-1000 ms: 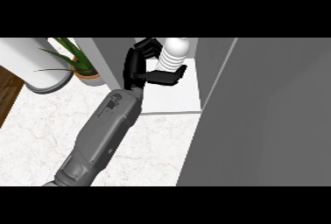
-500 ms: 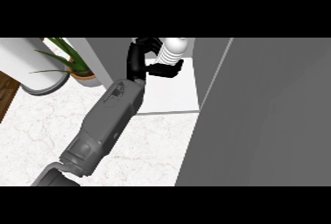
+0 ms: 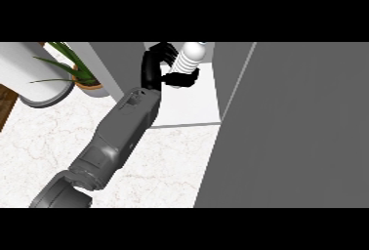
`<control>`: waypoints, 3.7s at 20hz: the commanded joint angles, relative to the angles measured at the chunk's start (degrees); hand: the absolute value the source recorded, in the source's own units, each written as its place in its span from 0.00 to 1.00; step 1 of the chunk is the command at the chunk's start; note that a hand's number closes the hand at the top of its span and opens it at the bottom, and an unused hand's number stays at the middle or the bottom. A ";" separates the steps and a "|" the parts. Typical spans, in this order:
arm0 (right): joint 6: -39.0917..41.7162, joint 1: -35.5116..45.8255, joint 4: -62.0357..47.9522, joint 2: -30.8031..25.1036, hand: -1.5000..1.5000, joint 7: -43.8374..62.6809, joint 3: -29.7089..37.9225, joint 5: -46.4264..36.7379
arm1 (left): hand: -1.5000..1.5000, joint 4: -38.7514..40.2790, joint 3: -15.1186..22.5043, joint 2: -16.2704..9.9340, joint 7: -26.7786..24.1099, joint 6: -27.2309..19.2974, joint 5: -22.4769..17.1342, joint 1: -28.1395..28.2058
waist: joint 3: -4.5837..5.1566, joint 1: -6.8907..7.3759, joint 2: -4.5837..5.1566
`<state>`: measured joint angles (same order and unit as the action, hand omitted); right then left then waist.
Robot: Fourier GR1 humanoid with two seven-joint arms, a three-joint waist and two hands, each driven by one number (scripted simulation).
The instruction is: Pick up the bottled water, place it into the cabinet and close the cabinet
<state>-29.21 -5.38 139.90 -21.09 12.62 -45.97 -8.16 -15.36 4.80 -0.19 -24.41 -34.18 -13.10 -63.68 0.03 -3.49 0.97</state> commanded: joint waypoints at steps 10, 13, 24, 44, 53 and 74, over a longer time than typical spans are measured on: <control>0.31 -1.71 4.83 -1.92 0.00 0.28 -0.60 -0.27 | 0.00 8.97 -1.24 -3.92 -2.66 0.60 2.05 -2.53 | 0.03 -0.50 0.29; 0.96 -1.80 4.69 -2.56 0.00 -0.68 -0.65 0.54 | 0.00 11.18 0.29 -4.08 -3.55 -1.80 4.08 -1.44 | 0.04 -0.76 0.47; -0.16 -1.70 3.18 -0.96 0.00 -2.00 -3.63 -0.97 | 0.00 12.00 0.52 -0.28 -4.89 -9.66 5.23 -0.26 | 0.13 -1.49 0.63; -0.60 -3.77 6.89 -4.37 0.00 -1.23 -2.00 0.02 | 1.00 0.45 -6.39 0.18 -18.29 21.71 -4.93 2.78 | 0.07 0.64 -0.61; -2.08 -5.03 7.80 -7.37 0.00 0.49 1.29 -1.03 | 1.00 -7.00 -1.63 0.15 -12.38 36.72 -9.69 8.25 | -0.01 3.38 -1.65; 2.24 -1.59 5.88 -11.75 1.00 1.39 -5.56 2.38 | 1.00 -48.12 10.10 -5.76 -2.75 40.50 -17.63 42.93 | -0.01 7.86 -2.73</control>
<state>-29.42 -6.45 141.39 -31.35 11.83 -47.63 -5.40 -55.72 15.76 -1.94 -28.75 6.06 -28.67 -29.22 -0.07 3.22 -1.60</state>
